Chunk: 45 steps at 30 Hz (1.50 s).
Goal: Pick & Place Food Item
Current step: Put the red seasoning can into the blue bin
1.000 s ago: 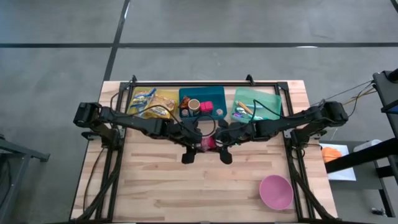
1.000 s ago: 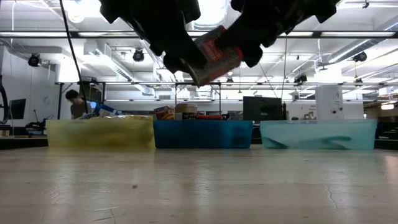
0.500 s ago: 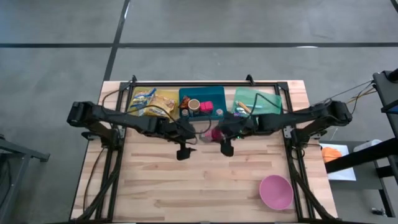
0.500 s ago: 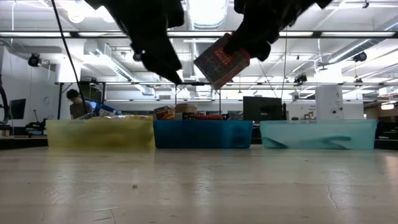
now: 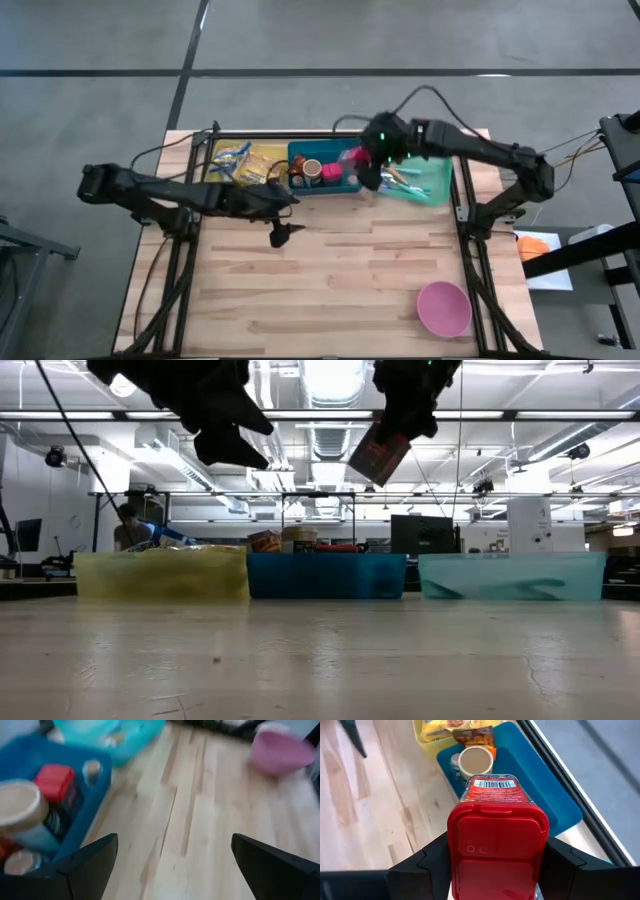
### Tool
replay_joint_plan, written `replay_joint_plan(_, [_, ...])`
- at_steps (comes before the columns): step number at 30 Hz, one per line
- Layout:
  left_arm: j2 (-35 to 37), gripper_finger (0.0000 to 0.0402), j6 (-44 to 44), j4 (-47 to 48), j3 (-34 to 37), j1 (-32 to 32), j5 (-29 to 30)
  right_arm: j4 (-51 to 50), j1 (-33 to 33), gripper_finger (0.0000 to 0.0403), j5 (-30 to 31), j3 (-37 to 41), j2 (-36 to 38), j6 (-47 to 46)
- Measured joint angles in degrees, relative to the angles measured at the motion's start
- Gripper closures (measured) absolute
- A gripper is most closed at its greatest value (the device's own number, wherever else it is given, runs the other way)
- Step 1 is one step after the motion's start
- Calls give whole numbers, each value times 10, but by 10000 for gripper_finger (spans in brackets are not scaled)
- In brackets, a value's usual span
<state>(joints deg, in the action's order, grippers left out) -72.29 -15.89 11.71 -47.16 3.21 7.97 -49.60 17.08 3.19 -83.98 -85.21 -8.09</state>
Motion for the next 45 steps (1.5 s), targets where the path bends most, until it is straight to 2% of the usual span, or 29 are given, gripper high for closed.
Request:
replay_joint_plan(2, [19, 5, 7, -54, 32, -2, 0, -11, 32, 193, -31, -14, -13, 8])
replay_joint_plan(6, [47, 5, 8, -103, 75, -14, -8, -31, 82, 193, -38, -45, -50, 14])
replay_joint_plan(12, [68, 5, 4, -79, 83, -22, -11, -74, 123, 193, -36, -115, -154, 25])
replay_joint_plan(22, [86, 5, 54, -44, 93, -22, -16, -179, 148, 193, -30, -304, -312, 32])
replay_joint_plan(29, [148, 5, 80, -47, 126, -23, -15, -251, 149, 193, -31, -394, -389, 40])
replay_joint_plan(37, [242, 5, 85, -59, 183, -23, -15, -256, 156, 193, -33, -399, -413, 53])
replay_joint_plan(45, [285, 5, 70, -59, 211, -23, -16, -247, 155, 193, -37, -360, -411, 52])
